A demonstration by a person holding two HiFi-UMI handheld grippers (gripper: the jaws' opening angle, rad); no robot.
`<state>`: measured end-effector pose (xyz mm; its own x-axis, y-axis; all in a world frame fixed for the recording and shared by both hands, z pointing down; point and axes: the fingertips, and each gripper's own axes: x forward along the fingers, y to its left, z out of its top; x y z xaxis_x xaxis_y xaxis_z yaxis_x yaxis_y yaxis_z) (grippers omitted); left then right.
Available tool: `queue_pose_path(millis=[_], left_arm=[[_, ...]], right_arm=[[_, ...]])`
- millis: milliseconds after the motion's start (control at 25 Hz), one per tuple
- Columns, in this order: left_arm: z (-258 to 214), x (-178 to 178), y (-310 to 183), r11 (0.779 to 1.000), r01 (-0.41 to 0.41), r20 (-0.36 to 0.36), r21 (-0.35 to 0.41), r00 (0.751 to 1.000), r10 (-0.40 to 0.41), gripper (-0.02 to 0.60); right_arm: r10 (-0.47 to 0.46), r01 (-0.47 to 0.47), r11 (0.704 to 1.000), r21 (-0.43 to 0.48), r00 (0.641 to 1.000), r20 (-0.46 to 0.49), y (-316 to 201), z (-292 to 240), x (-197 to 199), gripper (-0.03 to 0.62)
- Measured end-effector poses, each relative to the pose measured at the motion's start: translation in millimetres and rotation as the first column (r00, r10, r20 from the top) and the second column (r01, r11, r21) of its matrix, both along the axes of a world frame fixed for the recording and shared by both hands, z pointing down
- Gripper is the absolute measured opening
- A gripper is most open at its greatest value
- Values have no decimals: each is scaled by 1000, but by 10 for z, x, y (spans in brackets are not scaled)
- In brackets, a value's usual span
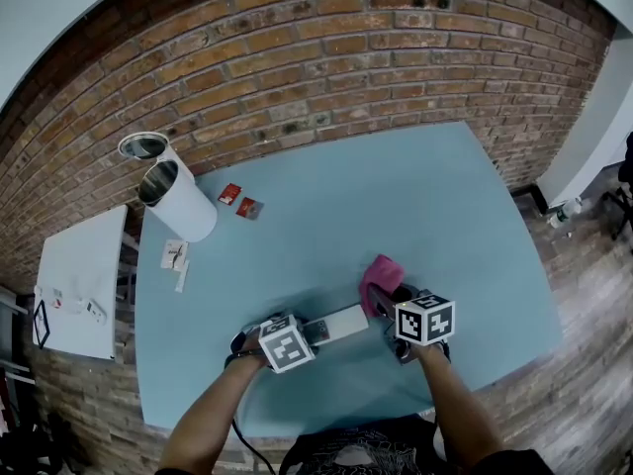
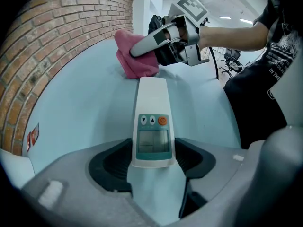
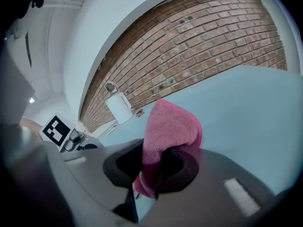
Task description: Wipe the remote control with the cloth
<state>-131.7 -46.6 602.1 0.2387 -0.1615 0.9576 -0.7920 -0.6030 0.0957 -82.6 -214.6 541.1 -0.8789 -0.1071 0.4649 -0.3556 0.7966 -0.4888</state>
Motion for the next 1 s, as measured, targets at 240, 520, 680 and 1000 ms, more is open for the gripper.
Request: queue_pose_path(millis=[240, 520, 680, 1000], left_arm=[[-7, -4, 1, 1000, 5, 2, -4, 1000, -4, 285], [-4, -9, 12, 1000, 1, -1, -1, 1000, -1, 285], [-4, -14, 12, 1000, 5, 3, -3, 1000, -5, 285], [-11, -17, 2, 1000, 4, 0, 0, 1000, -4, 285]], right_arm=[[23, -23, 1000, -13, 1000, 11, 54, 8, 51, 66], [51, -50, 998, -28, 999, 19, 156, 30, 158, 66], [63, -63, 998, -30, 998, 16, 205, 29, 199, 65], [97, -97, 995, -32, 995, 6, 308, 31, 345, 64]])
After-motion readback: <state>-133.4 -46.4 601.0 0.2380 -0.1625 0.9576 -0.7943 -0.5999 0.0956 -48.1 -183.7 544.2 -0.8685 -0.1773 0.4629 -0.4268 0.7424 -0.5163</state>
